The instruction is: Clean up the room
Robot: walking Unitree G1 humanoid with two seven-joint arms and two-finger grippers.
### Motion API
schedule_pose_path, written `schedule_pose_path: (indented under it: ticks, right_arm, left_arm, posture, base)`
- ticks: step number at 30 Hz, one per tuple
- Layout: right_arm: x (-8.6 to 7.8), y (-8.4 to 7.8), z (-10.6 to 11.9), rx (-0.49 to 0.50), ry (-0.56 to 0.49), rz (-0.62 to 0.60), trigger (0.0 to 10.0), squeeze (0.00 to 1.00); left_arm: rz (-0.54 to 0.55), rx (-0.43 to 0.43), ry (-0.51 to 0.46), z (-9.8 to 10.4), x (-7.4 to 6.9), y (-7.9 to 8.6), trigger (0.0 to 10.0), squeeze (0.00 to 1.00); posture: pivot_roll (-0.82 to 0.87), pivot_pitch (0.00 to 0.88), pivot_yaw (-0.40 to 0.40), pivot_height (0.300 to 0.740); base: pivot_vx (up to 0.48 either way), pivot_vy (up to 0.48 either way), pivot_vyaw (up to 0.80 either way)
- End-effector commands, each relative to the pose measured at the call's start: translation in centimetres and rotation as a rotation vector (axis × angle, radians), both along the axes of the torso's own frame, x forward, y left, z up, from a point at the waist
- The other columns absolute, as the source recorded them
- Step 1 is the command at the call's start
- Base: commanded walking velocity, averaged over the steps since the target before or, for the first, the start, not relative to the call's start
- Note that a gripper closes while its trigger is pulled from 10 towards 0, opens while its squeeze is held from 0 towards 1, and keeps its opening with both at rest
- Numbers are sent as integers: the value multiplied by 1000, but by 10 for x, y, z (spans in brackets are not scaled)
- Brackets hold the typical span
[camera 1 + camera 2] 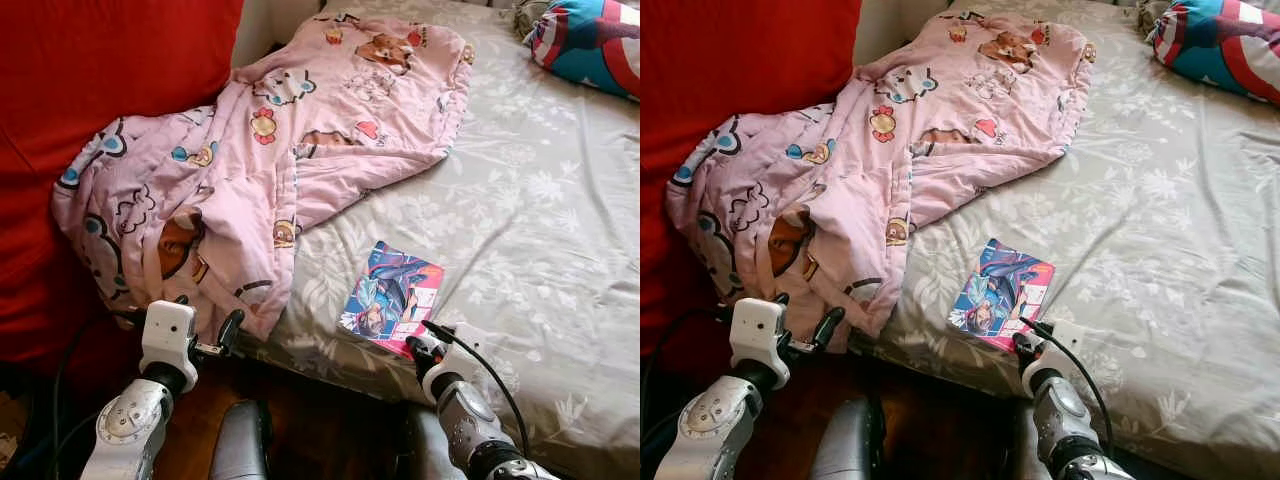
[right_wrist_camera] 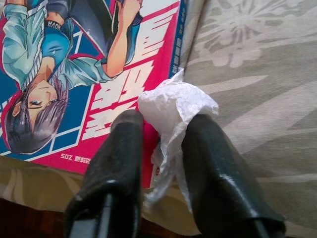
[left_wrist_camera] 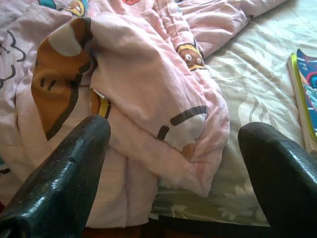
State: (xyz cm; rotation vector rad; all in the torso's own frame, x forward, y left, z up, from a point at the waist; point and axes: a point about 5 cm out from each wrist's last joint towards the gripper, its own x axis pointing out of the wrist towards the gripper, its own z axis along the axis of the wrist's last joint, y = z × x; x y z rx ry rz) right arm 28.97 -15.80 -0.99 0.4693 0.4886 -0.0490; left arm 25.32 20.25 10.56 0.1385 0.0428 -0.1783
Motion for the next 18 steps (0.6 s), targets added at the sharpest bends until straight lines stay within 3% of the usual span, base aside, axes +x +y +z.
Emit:
schedule_pose_path:
  ticks: [1, 6, 18]
  right_arm:
    - [-7, -6, -6, -6, 21, -33, 0, 0]
    - [-8, -13, -7, -18, 26, -80, 0, 0]
    - [-9, -13, -6, -7, 15, -106, 0, 0]
  left_arm:
    - [7, -5, 22, -5, -1, 0, 10000, 0]
    - [9, -1, 11, -5, 3, 0, 10000, 0]
    - [17, -1, 9, -6, 11, 1, 10000, 0]
  posture:
    - [128, 159, 4, 597]
    - [126, 132, 0, 597]
    - [122, 88, -2, 597]
  base:
    - [0, 0, 0]
    - [0, 0, 0]
    - [0, 0, 0]
